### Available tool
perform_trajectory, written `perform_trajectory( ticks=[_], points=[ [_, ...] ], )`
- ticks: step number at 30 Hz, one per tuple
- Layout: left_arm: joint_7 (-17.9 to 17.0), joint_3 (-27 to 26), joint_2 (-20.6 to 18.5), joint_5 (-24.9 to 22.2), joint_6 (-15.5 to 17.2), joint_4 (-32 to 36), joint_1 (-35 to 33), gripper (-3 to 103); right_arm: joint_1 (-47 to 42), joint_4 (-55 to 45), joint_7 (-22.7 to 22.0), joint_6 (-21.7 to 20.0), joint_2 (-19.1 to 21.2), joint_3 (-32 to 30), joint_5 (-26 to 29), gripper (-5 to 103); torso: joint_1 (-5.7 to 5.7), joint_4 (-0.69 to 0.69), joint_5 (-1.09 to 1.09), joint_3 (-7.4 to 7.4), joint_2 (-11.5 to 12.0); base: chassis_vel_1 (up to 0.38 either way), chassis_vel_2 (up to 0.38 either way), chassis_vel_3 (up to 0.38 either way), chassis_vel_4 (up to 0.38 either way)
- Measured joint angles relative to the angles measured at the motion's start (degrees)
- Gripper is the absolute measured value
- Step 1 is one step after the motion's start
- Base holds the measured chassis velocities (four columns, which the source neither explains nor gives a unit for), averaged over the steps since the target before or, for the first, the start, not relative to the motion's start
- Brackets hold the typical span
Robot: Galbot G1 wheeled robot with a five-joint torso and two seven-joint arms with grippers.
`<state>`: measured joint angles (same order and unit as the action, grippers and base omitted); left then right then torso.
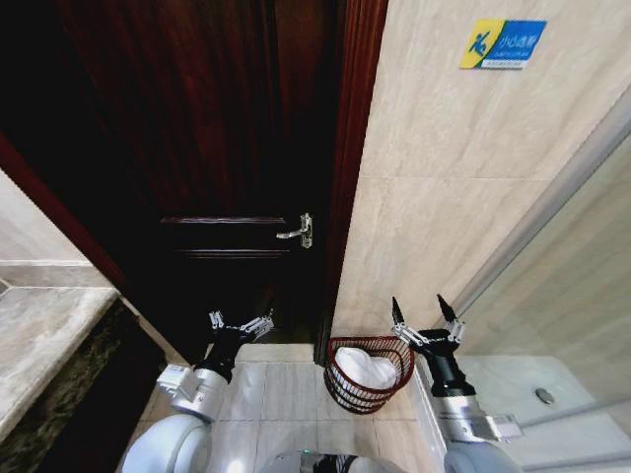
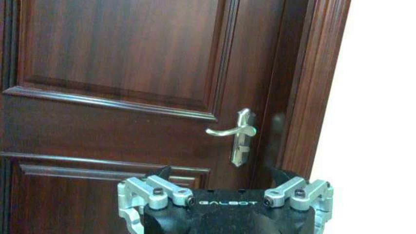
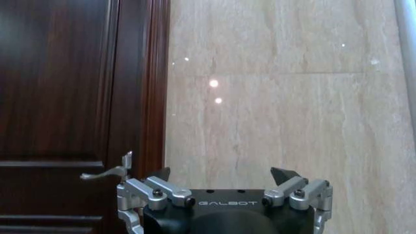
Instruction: Discard the used towel into the hamper.
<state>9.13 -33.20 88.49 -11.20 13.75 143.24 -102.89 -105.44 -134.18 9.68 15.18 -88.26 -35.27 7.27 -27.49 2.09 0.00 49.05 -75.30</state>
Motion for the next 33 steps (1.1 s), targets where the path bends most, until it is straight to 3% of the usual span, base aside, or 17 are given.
perform_trajectory(
  ticks=[5, 33],
  points=[
    [0.00, 0.00, 0.00, 0.00, 0.00, 0.00, 0.00, 100, -1.90, 1.13, 0.35, 1.80, -0.82, 0.96, -0.99, 100, 0.00, -0.01, 0.00, 0.00, 0.00, 0.000, 0.000, 0.000, 0.000],
    [0.00, 0.00, 0.00, 0.00, 0.00, 0.00, 0.00, 100, -2.19, 1.01, 1.80, 1.87, -2.63, 2.96, -3.30, 100, 0.00, 0.00, 0.00, 0.00, 0.00, 0.000, 0.000, 0.000, 0.000]
  ],
)
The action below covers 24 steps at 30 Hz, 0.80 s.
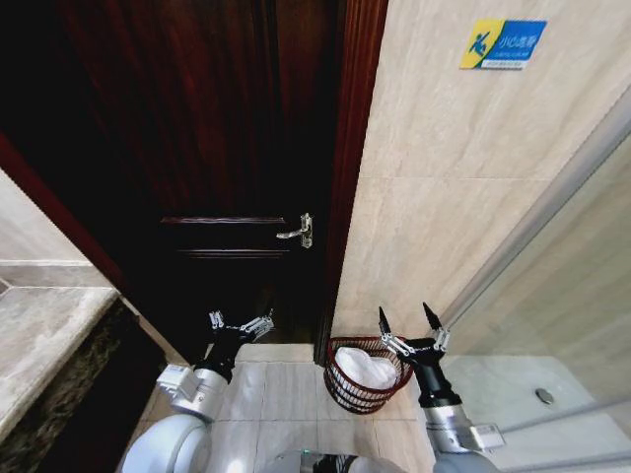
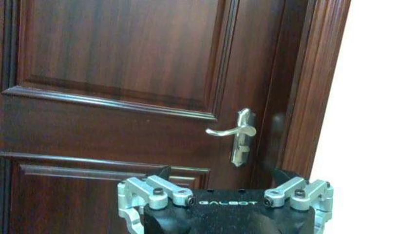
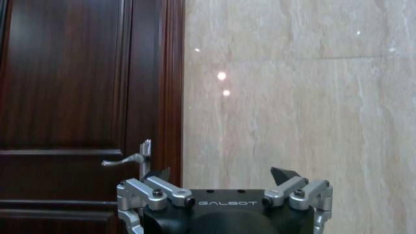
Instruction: Discard the used towel into the hamper.
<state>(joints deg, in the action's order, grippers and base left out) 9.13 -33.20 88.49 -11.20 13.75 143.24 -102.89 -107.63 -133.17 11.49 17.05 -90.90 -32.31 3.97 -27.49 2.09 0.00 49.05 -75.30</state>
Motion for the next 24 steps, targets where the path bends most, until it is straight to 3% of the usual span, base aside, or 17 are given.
perform_trajectory(
  ticks=[5, 11, 18, 24],
  points=[
    [0.00, 0.00, 0.00, 0.00, 0.00, 0.00, 0.00, 100, 0.31, 0.66, 0.29, 0.22, -0.06, 0.02, 0.39, 100, 0.00, 0.00, 0.00, 0.00, 0.00, 0.000, 0.000, 0.000, 0.000],
    [0.00, 0.00, 0.00, 0.00, 0.00, 0.00, 0.00, 100, 0.55, 0.10, 0.51, -0.47, 0.08, 0.29, 4.63, 100, 0.00, 0.00, 0.00, 0.00, 0.00, 0.000, 0.000, 0.000, 0.000],
    [0.00, 0.00, 0.00, 0.00, 0.00, 0.00, 0.00, 100, -0.01, -0.50, 0.81, 0.64, 0.05, -0.11, 1.14, 100, 0.00, 0.00, 0.00, 0.00, 0.00, 0.000, 0.000, 0.000, 0.000],
    [0.00, 0.00, 0.00, 0.00, 0.00, 0.00, 0.00, 100, 0.59, -1.09, 0.97, 0.64, -0.54, 0.33, 1.34, 100, 0.00, 0.00, 0.00, 0.00, 0.00, 0.000, 0.000, 0.000, 0.000]
  ],
)
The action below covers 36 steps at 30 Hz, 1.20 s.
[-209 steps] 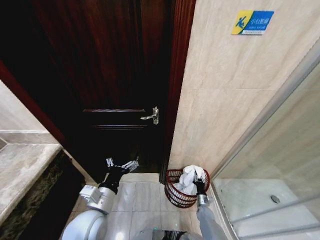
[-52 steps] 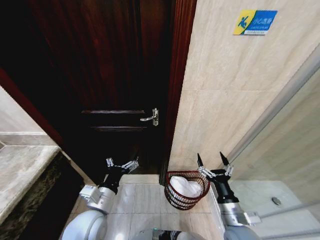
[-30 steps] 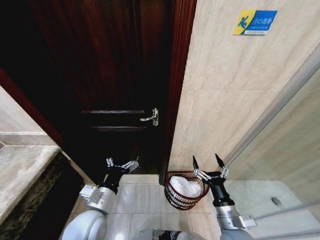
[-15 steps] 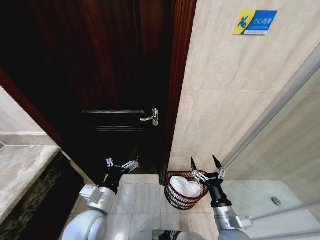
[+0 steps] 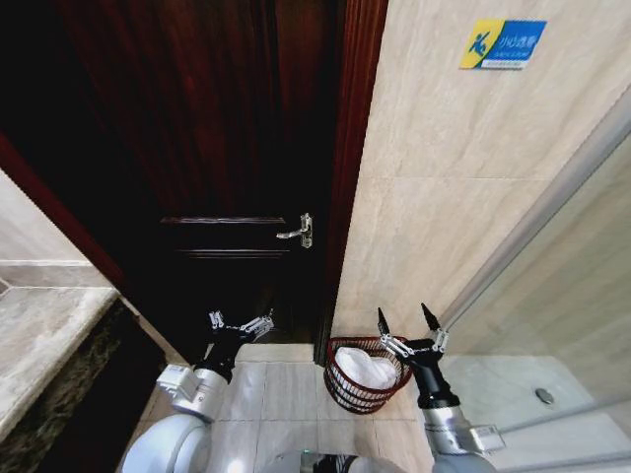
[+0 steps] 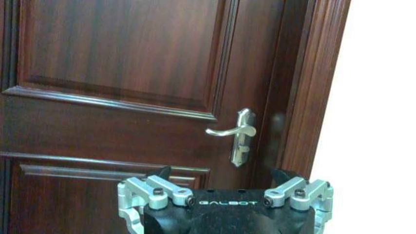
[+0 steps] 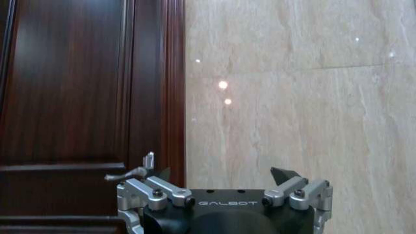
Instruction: Discard the used towel into the hamper.
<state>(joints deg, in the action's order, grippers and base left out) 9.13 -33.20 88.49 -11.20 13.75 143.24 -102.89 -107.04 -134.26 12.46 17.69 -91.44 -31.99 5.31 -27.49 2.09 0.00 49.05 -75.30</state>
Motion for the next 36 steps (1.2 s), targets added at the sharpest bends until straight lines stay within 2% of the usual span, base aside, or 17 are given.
perform_trajectory(
  ticks=[8, 14, 21, 36],
  points=[
    [0.00, 0.00, 0.00, 0.00, 0.00, 0.00, 0.00, 100, 0.18, -2.52, 0.86, 2.78, -0.69, -0.15, -1.57, 100, 0.00, 0.00, 0.00, 0.00, 0.00, 0.000, 0.000, 0.000, 0.000],
    [0.00, 0.00, 0.00, 0.00, 0.00, 0.00, 0.00, 100, 0.37, -3.92, 0.12, 2.89, -0.74, -1.10, -1.52, 100, 0.00, 0.00, 0.00, 0.00, 0.00, 0.000, 0.000, 0.000, 0.000],
    [0.00, 0.00, 0.00, 0.00, 0.00, 0.00, 0.00, 100, 0.81, -3.59, -1.10, 4.95, -0.74, -1.08, -0.81, 100, 0.00, 0.00, 0.00, 0.00, 0.00, -0.004, -0.008, -0.005, -0.006],
    [0.00, 0.00, 0.00, 0.00, 0.00, 0.00, 0.00, 100, 0.89, -3.46, -0.31, 5.20, -0.71, -0.72, -0.56, 100, 0.00, 0.00, 0.00, 0.00, 0.00, -0.069, -0.074, -0.067, -0.073]
  ],
)
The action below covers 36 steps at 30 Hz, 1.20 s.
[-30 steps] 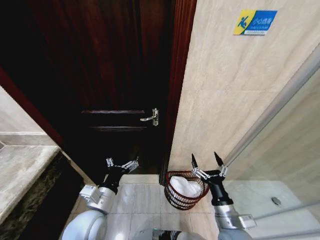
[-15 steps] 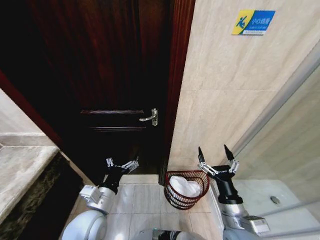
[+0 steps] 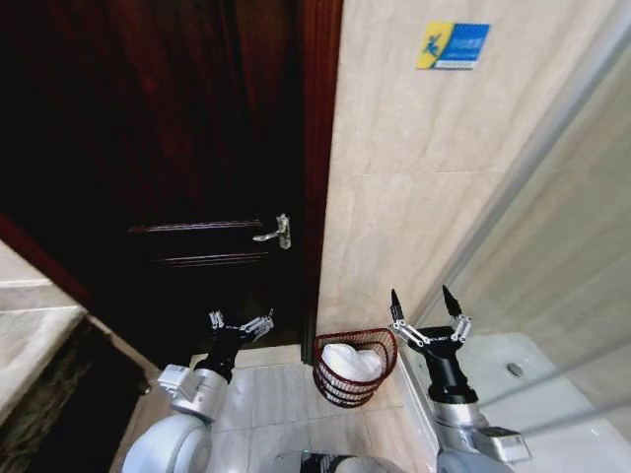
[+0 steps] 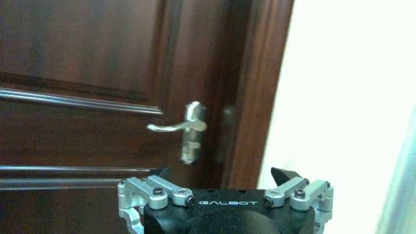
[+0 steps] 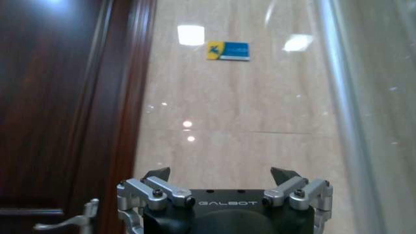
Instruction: Discard the used towel into the hamper.
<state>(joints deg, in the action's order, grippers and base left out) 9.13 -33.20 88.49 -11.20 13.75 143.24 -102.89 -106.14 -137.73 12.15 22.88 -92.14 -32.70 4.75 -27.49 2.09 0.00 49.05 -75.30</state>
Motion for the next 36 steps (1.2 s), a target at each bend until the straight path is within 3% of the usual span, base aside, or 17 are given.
perform_trajectory(
  ticks=[15, 36],
  points=[
    [0.00, 0.00, 0.00, 0.00, 0.00, 0.00, 0.00, 100, 1.39, 1.50, 0.31, -1.23, 0.00, 0.87, -1.02, 100, 0.00, 0.00, 0.00, 0.00, 0.00, -0.122, -0.120, -0.124, -0.125],
    [0.00, 0.01, 0.00, 0.00, 0.00, 0.00, 0.00, 100, 2.09, 0.55, -1.25, 0.73, 0.01, 0.73, -3.39, 100, 0.00, -0.02, 0.00, 0.00, 0.00, -0.119, -0.119, -0.118, -0.124]
  ],
)
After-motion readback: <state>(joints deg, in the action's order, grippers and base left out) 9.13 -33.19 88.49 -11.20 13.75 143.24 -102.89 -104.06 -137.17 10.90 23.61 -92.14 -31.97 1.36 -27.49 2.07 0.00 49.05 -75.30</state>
